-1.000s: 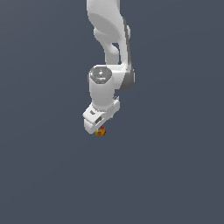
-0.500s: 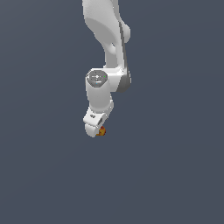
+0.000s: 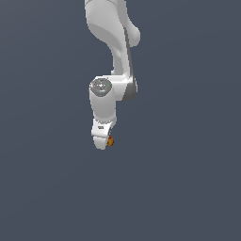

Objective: Pick up the object and move it to a goal position.

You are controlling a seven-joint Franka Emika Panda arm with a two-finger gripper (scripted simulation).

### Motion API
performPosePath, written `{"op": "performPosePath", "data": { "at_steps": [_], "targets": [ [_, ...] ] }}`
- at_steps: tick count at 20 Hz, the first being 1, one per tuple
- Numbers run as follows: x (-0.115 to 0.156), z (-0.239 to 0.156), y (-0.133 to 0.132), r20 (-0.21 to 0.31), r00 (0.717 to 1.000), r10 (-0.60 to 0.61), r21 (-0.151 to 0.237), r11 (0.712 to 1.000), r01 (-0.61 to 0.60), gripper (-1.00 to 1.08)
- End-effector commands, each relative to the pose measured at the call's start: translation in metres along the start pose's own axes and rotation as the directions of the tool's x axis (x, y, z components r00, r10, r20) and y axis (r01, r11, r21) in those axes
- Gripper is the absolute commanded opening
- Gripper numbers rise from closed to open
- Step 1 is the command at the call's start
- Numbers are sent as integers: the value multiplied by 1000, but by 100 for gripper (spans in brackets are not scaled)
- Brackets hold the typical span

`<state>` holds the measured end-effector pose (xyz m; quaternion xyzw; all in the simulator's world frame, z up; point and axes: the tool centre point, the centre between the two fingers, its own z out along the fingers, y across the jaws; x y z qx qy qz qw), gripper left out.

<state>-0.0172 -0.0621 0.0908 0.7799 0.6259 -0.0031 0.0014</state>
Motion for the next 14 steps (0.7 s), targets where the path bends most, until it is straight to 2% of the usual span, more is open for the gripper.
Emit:
{"op": "performPosePath", "data": {
  "at_steps": [1, 8, 14],
  "targets": [
    [-2, 2, 0, -2, 999, -48, -1, 999, 48, 100],
    [-5, 6, 0, -6, 992, -127, -2, 992, 127, 100],
    [-6, 7, 0, -6, 990, -139, -3, 990, 139, 100]
  ]
}}
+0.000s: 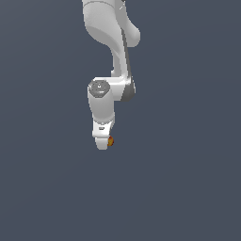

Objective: Pick up the object and move it to a goal position.

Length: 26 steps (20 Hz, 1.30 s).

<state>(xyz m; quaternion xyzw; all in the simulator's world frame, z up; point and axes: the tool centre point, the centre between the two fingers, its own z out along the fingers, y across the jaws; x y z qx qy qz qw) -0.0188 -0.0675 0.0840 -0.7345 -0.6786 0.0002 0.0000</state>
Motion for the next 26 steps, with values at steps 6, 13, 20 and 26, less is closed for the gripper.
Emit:
{"op": "performPosePath", "data": {
  "at_steps": [6, 13, 20, 26],
  "targets": [
    [0, 13, 0, 0, 1000, -2, 0, 1000, 2, 100],
    [0, 46, -1, 0, 1000, -5, 0, 1000, 5, 100],
    [0, 50, 0, 0, 1000, -5, 0, 1000, 5, -100],
    [0, 50, 0, 0, 1000, -5, 0, 1000, 5, -100]
  ]
}}
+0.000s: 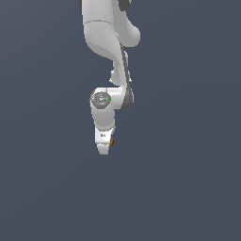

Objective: Pick up the object and move it to a goal position.

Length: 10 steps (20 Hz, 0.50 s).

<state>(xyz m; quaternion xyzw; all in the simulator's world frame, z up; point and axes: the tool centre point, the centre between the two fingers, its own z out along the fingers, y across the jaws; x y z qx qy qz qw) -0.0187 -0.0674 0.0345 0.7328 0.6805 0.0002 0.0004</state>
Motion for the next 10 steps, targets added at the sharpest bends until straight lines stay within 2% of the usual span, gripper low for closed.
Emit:
{"op": "performPosePath", "data": {
  "at_steps": [1, 10],
  "targets": [
    [0, 1, 0, 0, 1000, 0, 1, 1000, 0, -100],
    [3, -16, -4, 1, 1000, -1, 0, 1000, 1, -100]
  ]
}}
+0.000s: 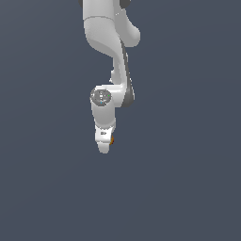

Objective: Pick up the object and move it to a goal position.

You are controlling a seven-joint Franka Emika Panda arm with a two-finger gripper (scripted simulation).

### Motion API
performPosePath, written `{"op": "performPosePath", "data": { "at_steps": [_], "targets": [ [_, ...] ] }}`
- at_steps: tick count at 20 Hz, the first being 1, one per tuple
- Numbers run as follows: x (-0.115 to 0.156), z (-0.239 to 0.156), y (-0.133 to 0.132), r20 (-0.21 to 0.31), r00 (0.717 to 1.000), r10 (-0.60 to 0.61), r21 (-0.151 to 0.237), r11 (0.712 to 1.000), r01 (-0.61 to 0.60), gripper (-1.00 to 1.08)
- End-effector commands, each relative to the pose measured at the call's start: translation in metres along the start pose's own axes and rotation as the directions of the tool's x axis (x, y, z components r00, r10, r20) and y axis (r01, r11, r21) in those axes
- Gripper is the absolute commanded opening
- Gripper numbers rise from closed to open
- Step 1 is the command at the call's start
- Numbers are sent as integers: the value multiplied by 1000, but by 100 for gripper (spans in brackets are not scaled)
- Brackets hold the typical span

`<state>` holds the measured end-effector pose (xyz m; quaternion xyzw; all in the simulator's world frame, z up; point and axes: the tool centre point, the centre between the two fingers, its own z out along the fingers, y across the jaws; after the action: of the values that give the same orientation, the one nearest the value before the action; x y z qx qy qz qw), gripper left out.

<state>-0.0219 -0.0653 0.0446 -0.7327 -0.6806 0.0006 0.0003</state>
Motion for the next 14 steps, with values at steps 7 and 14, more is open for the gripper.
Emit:
{"op": "performPosePath", "data": {
  "at_steps": [7, 14],
  "targets": [
    [7, -46, -10, 2, 1000, -1, -1, 1000, 1, -100],
    [18, -111, -24, 3, 1000, -2, -1, 1000, 2, -100]
  ]
}}
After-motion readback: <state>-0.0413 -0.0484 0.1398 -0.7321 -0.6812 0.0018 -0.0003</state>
